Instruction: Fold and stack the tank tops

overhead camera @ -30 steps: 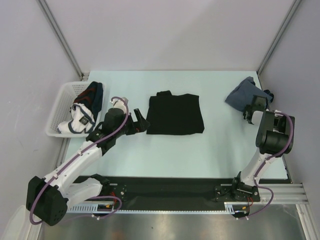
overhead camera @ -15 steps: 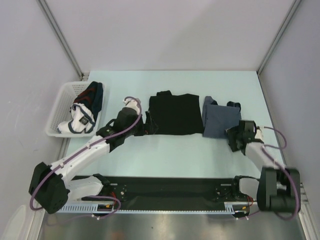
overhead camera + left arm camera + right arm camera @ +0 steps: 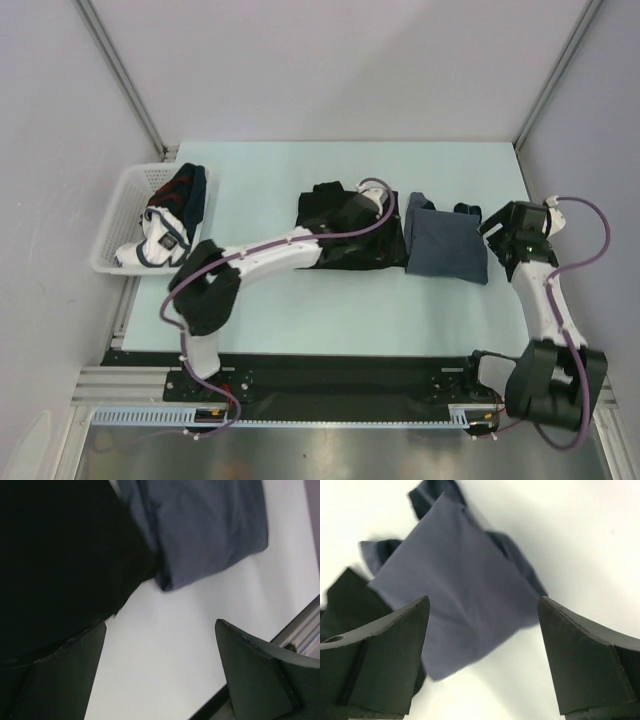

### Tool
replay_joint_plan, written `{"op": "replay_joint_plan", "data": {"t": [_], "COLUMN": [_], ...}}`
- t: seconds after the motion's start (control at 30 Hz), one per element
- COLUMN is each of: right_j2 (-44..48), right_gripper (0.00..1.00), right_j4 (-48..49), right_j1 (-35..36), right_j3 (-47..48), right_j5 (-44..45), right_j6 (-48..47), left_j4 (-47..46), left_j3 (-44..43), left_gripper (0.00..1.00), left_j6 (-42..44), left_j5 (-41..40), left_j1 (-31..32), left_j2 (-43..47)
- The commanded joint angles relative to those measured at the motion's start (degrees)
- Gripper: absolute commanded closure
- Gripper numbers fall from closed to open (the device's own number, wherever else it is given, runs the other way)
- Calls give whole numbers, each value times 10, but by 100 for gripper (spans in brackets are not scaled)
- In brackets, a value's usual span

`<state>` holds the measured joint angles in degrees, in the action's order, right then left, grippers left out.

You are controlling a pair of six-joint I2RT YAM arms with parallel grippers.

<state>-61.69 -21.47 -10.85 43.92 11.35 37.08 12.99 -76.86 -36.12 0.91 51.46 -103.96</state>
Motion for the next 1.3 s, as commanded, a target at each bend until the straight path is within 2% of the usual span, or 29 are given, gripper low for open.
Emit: {"op": "replay_joint_plan", "data": {"t": [0.0, 0.1, 0.13, 0.27, 0.47, 0.57, 0.8, 0.93, 1.03, 1.2, 1.27], "right_j2": [-98, -207, -249, -287, -323, -322, -286, -283, -289, -310, -327], "right_gripper": [12, 23, 30, 30, 34, 34, 30, 31, 34, 41, 45], "right_j4": [46, 47, 41, 90, 104, 100, 104, 107, 115, 135, 140], "right_j1": [-34, -36, -37, -39, -49, -56, -61, -70, -80, -87, -88], "right_j3": [42, 95, 102, 83, 78, 78, 65, 67, 67, 67, 71], "right_j5": [-103, -135, -144, -171, -158, -132, -114, -121, -141, -172, -192], "right_j6": [-124, -153, -151, -141, -130, -125, -124, -119, -114, -105, -104], "left_j4": [-10, 37, 42, 102, 118, 143, 133, 133, 117, 59, 49], "left_j3": [-122, -238, -265, -416, -490, -531, -551, -574, -558, -492, -474], "left_gripper": [4, 5, 5, 7, 14, 14, 15, 19, 23, 41, 45], "left_j6": [-19, -4, 5, 6, -4, -7, -6, -10, -18, -34, -38], "left_j5": [12, -40, -38, -27, -20, -28, -48, -53, -48, -17, -13], "left_j1": [6, 9, 9, 9, 6, 2, -3, -4, -6, -20, -26], "left_j2": [-77, -159, -199, -300, -374, -403, -439, -464, -465, -441, -433]}}
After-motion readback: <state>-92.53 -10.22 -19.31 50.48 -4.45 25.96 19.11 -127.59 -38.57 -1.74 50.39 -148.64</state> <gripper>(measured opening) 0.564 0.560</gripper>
